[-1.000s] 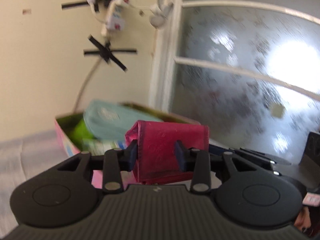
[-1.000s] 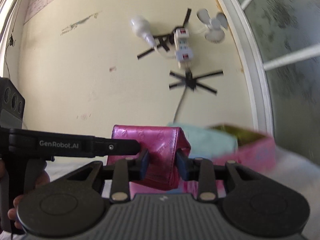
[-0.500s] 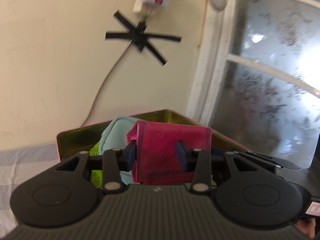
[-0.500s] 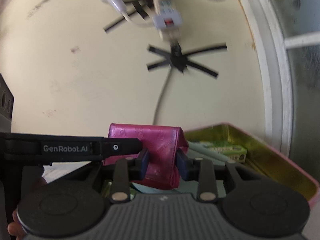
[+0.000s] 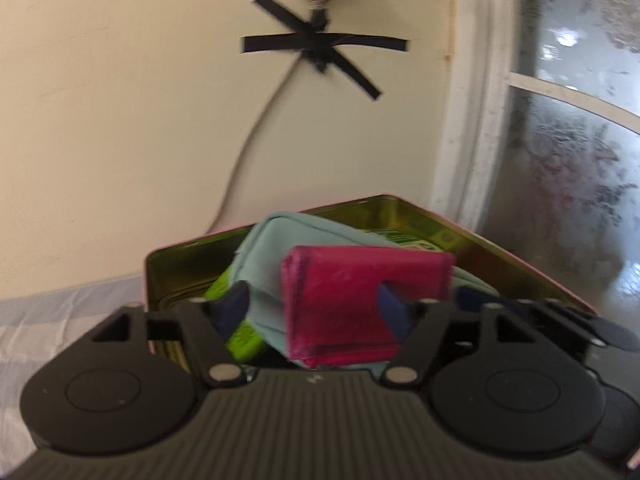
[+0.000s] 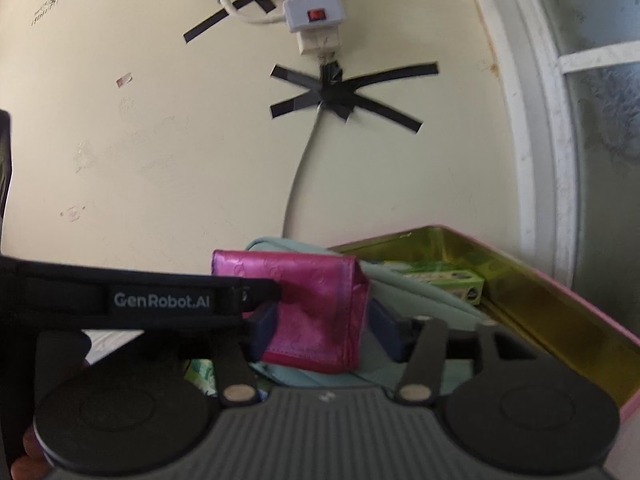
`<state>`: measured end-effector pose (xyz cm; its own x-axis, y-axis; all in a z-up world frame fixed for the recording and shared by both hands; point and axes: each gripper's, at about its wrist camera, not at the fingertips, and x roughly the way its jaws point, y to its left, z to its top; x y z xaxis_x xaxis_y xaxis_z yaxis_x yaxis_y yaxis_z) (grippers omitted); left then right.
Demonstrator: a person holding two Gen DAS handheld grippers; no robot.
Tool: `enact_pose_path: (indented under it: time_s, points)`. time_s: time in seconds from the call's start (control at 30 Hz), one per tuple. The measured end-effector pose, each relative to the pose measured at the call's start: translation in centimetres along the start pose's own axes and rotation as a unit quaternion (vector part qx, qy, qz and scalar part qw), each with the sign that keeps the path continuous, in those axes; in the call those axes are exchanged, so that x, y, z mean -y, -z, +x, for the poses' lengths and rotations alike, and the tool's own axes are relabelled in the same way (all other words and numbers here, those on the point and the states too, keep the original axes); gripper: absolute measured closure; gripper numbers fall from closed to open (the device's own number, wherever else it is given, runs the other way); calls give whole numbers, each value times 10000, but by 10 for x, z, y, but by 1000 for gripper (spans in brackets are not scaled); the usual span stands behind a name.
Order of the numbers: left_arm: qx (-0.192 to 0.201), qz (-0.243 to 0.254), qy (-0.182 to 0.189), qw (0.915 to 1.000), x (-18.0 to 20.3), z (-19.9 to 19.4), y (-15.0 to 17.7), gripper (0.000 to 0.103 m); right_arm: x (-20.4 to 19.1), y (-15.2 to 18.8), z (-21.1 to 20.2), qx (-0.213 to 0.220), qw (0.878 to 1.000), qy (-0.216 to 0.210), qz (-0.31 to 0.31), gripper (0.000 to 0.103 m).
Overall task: Organize objects
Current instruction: 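Lower the wallet onto the teal pouch and open the right gripper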
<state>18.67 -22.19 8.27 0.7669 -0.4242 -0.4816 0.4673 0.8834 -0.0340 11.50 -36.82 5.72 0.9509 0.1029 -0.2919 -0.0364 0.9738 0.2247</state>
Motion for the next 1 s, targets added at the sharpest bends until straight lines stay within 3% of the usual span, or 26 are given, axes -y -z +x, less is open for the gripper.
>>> enact_pose_path:
  time_s: [0.13, 0.3, 0.5, 0.7, 0.9, 1.0]
  points:
    - [-137, -199, 46, 9997, -6, 4, -1, 21, -8, 2, -5, 226, 9988, 295, -319, 31]
    - [-168, -187, -89, 9996, -3, 5, 0, 17, -19, 5, -9, 498, 9923, 803, -798, 12]
    - [-316, -30, -329, 9990, 2, 11, 0, 17, -24, 6, -3, 454, 9860, 1154, -1119, 8]
    - [-507, -190, -494, 9973, -3, 18, -1, 15, -27, 7, -3, 409, 9851, 1143, -1217, 5]
    - [-248, -619, -698, 9953, -16, -2, 1, 16, -21, 5, -18, 603, 9901, 845, -941, 2]
    - [-182, -586, -781, 9951, -15, -19, 8, 16, -19, 1, -26, 567, 9929, 765, -715, 2]
